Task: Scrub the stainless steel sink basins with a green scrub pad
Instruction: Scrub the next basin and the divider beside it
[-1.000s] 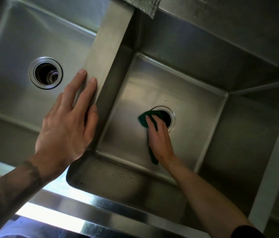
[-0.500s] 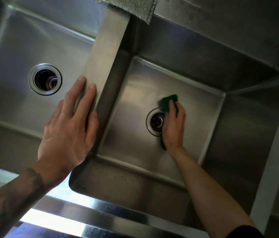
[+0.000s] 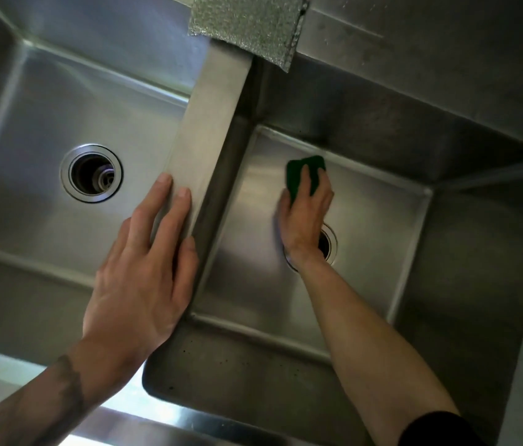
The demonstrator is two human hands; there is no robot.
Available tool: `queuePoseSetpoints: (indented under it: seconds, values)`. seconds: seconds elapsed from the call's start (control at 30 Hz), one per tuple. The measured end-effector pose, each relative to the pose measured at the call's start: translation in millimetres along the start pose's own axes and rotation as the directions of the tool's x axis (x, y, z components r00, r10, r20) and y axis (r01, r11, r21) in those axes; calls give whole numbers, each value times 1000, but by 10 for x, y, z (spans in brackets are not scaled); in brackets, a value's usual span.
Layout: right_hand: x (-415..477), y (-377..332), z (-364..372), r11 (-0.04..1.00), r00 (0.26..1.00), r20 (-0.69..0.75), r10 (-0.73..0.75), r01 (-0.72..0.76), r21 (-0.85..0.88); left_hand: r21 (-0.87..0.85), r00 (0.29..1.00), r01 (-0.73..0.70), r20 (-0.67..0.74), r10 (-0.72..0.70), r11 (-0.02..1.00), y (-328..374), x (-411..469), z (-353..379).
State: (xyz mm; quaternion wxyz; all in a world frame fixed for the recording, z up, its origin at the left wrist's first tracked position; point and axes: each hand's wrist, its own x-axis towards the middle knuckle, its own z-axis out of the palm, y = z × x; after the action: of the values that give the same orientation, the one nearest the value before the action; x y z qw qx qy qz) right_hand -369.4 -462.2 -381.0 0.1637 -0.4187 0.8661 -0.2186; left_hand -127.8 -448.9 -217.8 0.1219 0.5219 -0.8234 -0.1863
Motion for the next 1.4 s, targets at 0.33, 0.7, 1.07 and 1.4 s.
queuePoseSetpoints:
  seconds: [0.33,0.7,1.07,1.4]
  values:
    - [225,-909,281,752,952,261,159,-289,592,-20,998,9,-67,-10,1000,0,351,21]
    - [324,-1421,22,597,950,-8,312,-189,780,24,998,-24,-54,26,999,-11,335,47]
    - [279,-1510,-98,591,949,173,263,-301,749,7,999,-23,-48,24,1000,10,358,12]
    - [282,-1556,-133,569,937,193,292,-332,753,5,999,-16,-44,16,1000,2,358,40]
